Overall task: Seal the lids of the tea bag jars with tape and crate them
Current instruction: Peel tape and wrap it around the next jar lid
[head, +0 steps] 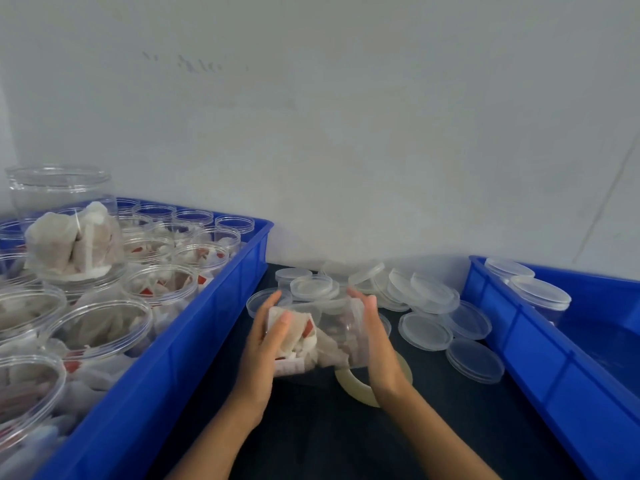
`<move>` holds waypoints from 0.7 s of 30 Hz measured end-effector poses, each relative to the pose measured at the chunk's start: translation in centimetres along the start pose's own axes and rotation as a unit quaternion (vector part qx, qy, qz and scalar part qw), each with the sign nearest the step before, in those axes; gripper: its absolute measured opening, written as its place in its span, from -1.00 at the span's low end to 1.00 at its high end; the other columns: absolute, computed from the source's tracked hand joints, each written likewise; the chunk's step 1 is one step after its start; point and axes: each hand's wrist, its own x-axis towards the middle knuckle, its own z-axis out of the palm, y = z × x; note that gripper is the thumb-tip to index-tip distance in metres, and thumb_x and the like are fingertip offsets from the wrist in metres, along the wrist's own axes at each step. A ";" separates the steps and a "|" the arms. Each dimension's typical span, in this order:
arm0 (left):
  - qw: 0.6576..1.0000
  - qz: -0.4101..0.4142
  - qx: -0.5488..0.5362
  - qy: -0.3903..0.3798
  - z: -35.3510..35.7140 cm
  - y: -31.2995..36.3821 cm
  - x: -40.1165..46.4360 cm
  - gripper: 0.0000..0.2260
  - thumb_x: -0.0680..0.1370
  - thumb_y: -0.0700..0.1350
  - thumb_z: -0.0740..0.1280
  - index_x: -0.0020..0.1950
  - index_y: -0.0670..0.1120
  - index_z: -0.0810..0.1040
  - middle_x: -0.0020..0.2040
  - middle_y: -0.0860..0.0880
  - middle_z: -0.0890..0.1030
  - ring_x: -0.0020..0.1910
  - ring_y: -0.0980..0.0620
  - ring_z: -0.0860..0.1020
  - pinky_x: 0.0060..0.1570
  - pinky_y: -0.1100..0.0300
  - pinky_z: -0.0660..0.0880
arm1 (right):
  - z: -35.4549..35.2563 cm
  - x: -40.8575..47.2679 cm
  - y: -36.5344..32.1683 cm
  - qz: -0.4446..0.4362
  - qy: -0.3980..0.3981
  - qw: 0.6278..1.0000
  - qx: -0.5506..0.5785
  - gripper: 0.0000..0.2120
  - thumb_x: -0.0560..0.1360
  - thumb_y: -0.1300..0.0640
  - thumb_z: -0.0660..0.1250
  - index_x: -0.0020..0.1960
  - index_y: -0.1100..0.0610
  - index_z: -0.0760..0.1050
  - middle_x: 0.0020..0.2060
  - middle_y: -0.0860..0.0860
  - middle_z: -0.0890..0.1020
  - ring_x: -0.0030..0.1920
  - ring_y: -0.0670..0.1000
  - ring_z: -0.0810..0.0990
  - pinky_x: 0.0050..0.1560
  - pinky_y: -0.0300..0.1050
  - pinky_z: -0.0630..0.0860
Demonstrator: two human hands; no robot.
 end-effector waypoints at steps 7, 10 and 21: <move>0.968 -0.188 -0.146 -0.081 -0.7 0.2 0.2 -0.56 0.40 0.30 0.30 -0.06 -0.02 0.72 -0.15 -0.16 0.67 -0.28 -0.05 0.61 -0.29 0.08 0.45 | -0.5 -0.3 -0.2 -0.289 0.028 0.917 -0.274 -0.50 0.61 -0.16 0.03 0.48 0.01 0.27 0.32 -0.08 0.40 0.31 0.04 0.44 0.28 -0.04 0.42; 0.993 -0.085 -0.075 -0.032 -0.3 0.0 0.3 -0.46 0.38 0.31 0.33 0.18 -0.04 0.60 -0.02 -0.15 0.68 -0.16 -0.07 0.65 -0.26 0.09 0.55 | 0.5 -0.5 -0.3 -0.141 0.079 0.970 -0.184 -0.63 0.56 -0.26 -0.01 0.31 -0.28 0.33 0.16 -0.26 0.49 0.18 -0.09 0.51 0.15 0.11 0.52; 0.997 -0.030 -0.066 0.033 0.4 -0.3 -0.1 -0.45 0.28 0.25 0.44 0.19 0.03 0.56 0.10 -0.08 0.66 0.06 -0.08 0.65 0.07 -0.12 0.58 | 0.3 0.4 -2.4 -0.022 0.097 0.974 -0.206 -0.65 0.60 -0.24 -0.02 0.20 -0.09 0.37 -0.25 -0.09 0.45 -0.14 0.01 0.49 0.09 0.10 0.47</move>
